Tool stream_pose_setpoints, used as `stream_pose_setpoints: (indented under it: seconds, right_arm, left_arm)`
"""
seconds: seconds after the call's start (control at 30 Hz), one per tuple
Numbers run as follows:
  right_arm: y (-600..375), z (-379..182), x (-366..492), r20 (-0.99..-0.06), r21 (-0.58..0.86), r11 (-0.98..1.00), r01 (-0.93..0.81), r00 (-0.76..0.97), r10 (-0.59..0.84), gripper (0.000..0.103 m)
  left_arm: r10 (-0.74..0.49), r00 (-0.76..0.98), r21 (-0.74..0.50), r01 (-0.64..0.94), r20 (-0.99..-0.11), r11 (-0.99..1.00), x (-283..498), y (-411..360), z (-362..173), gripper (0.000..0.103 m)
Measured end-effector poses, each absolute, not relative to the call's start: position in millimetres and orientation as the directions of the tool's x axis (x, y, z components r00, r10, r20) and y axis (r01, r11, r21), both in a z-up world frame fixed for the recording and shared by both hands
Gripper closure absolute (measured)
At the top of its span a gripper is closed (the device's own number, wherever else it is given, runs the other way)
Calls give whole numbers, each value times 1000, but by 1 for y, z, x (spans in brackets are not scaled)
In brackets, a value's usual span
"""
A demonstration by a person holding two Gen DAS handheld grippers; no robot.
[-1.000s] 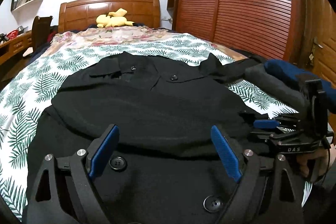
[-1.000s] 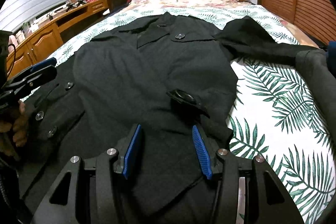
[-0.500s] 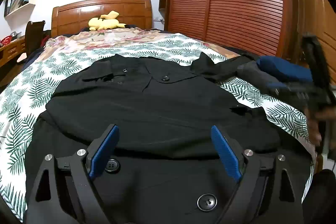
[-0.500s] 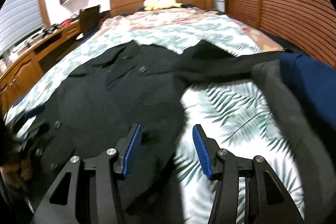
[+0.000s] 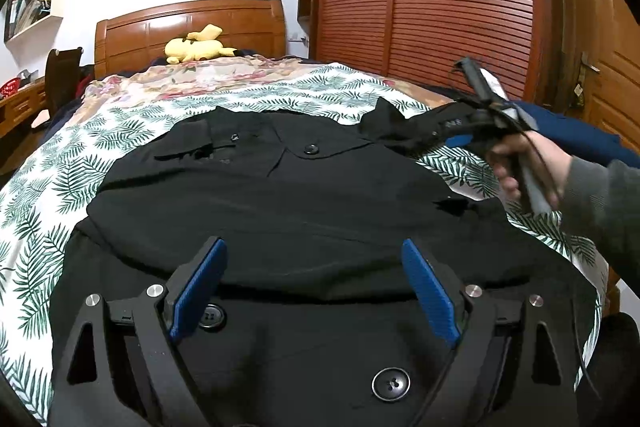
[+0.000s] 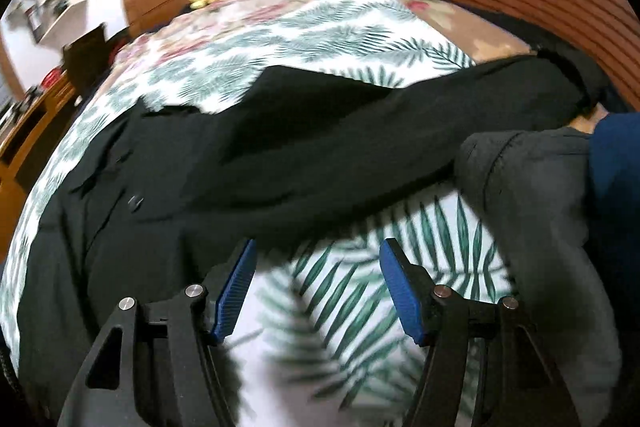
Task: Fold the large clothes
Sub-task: 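Grasp the other black sleeve with the right gripper and lift it toward the coat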
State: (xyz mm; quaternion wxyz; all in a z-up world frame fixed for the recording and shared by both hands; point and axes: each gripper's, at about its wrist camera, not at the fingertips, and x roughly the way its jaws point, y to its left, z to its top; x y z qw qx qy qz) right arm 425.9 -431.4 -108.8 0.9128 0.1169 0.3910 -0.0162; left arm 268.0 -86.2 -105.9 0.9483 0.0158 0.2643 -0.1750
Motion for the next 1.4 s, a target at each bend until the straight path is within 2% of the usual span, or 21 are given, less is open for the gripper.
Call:
stream_pose_setpoints:
  seconds: [0.27,0.37,0.4,0.43,0.53,0.7,0.83,0.97,1.17,1.2,1.27,1.33,1.4]
  right_arm:
    - [-444,-120,465,-760,274,939,210,646,77,39]
    - [-439,-119,472,-771,249,948,200,633,69,74]
    - [-436,-117,473,-772,245,951,187,631,75,91]
    - [-432,-112,473,-770,224,959,172,634,66,98]
    - [-414,-85,469,-723,138,985,105,690,27,100]
    - [-364,-29,436,-622,68,993,-93,775,115,100]
    - [-315,-7,402,-602,27,965,-261,767,224,100]
    - [-278,-17,375,-651,-25,936,-352,716,252,100]
    - [-265,-48,358,-749,-41,939,-342,633,198,97]
    - [-265,-47,353,-743,-66,938,-341,644,182,94]
    - [-269,-41,346,-722,-101,940,-327,674,156,79]
    - [-276,-33,340,-704,-100,948,-302,695,147,51]
    - [-286,-29,338,-689,-115,957,-266,716,116,49]
  left_arm:
    - [-329,795,-57,350,-510,935,268,-89,-106,14]
    - [-331,793,-64,349,-512,935,268,-88,-106,14]
    - [-331,793,-66,348,-512,935,268,-88,-106,14]
    - [-332,792,-68,348,-512,935,268,-87,-106,14]
    - [-332,791,-71,346,-513,935,268,-87,-107,14]
    - [-331,792,-67,347,-513,936,267,-88,-107,14]
    - [-330,791,-68,346,-515,936,267,-89,-107,14]
    - [-331,789,-71,346,-518,936,268,-89,-107,14]
    - [-333,791,-59,355,-513,933,266,-90,-106,14]
    - [-334,791,-58,356,-512,933,266,-90,-105,14]
    - [-334,791,-56,357,-512,932,265,-90,-105,14]
    - [-334,791,-54,359,-512,932,265,-90,-106,14]
    - [-335,791,-53,360,-512,931,266,-90,-106,14]
